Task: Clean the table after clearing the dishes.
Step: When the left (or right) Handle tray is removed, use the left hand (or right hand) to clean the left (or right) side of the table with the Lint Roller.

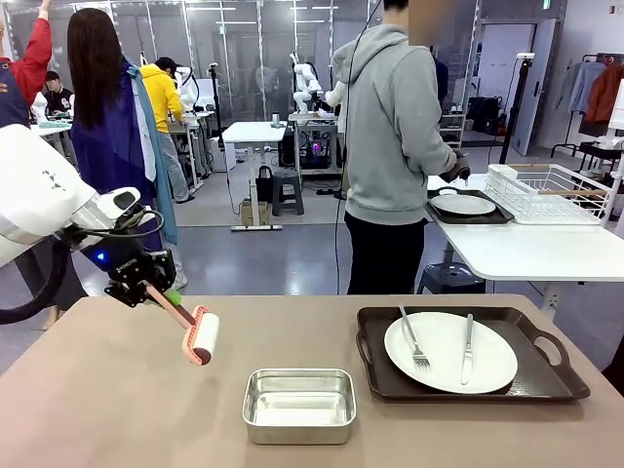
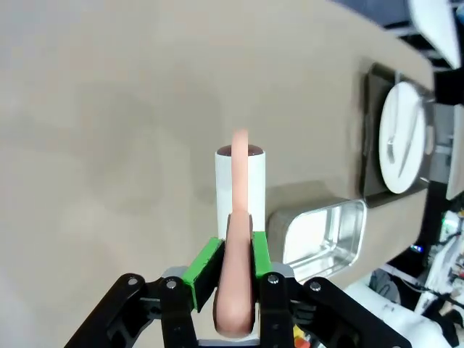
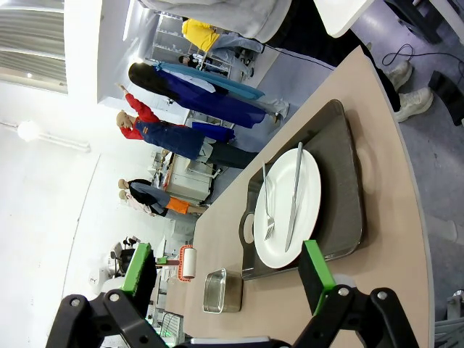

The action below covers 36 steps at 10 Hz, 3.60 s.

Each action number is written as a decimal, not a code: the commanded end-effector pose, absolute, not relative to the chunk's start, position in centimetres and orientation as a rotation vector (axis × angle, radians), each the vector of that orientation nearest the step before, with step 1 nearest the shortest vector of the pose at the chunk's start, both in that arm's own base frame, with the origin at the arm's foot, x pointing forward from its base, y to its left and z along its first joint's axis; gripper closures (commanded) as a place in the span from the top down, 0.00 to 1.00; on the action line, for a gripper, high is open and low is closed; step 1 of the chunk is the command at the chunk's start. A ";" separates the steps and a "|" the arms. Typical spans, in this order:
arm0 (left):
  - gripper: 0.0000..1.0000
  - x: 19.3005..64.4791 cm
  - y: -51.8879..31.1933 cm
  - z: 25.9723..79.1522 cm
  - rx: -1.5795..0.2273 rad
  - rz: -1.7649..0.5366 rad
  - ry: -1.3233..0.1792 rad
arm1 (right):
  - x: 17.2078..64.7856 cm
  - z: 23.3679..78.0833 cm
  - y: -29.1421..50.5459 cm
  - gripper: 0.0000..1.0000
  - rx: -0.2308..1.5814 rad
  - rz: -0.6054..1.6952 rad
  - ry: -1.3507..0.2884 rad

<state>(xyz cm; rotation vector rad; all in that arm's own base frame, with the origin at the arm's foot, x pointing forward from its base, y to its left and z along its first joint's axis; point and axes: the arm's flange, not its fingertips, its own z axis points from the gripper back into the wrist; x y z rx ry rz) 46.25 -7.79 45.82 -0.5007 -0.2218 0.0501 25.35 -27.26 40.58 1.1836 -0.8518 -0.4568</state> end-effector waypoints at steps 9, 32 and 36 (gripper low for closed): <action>0.23 49.4 -8.8 41.3 -0.601 0.053 -0.254 | 25.2 40.9 -27.2 1.00 1.188 -0.451 -0.861; 0.23 40.5 15.6 49.6 -0.222 -0.030 -0.470 | 25.2 40.9 -27.2 1.00 1.188 -0.451 -0.861; 0.23 40.2 15.2 52.8 -0.190 -0.062 -0.509 | 25.2 40.9 -27.2 1.00 1.188 -0.451 -0.861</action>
